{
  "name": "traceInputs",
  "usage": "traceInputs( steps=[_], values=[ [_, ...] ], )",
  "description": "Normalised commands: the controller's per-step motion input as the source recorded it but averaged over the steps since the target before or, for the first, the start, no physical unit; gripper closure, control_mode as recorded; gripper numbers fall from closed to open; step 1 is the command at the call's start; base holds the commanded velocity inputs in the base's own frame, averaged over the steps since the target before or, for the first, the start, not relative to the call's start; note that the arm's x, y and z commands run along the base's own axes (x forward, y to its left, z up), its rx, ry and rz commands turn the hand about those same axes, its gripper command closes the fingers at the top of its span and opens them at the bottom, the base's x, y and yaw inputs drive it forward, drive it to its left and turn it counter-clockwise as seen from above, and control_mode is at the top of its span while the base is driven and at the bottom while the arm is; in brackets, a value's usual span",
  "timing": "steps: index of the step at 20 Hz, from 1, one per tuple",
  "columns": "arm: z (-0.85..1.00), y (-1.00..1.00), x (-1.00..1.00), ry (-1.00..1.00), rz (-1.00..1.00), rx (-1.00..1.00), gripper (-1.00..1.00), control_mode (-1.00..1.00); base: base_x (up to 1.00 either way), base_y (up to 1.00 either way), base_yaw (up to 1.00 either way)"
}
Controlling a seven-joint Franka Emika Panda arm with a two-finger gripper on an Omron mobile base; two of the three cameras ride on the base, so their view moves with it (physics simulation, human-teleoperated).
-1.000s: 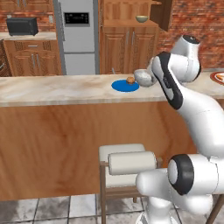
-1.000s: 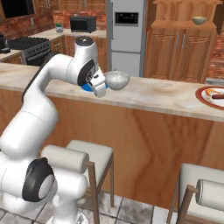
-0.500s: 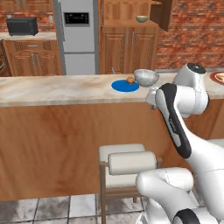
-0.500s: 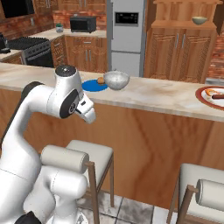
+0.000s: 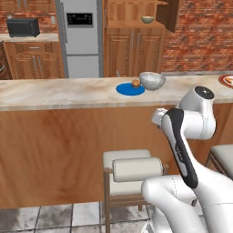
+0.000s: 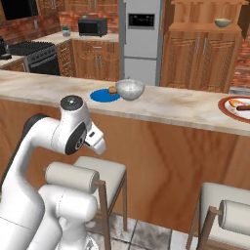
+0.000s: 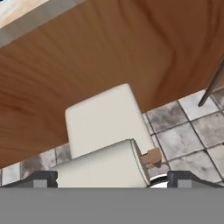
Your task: Take the smaller bowl and place it next to the appetizer plate on the dining counter , and place the larger bowl next to the plate with cooked food.
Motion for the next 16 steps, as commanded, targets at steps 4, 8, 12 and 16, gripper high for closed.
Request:
traceInputs(
  steps=[4, 8, 12, 16],
  values=[
    [-0.02, 0.0, -0.05, -0.02, 0.0, 0.0, -1.0, 1.0, -0.56, -0.12, -0.09],
    [0.0, 0.0, 0.0, 0.0, 0.0, 0.0, -1.0, 1.0, -0.92, -0.35, -0.21],
    [0.0, 0.0, 0.0, 0.0, 0.0, 0.0, -1.0, 1.0, -0.72, -0.6, -0.21],
    [0.0, 0.0, 0.0, 0.0, 0.0, 0.0, -1.0, 1.0, -0.16, -0.97, -0.11]
  ],
)
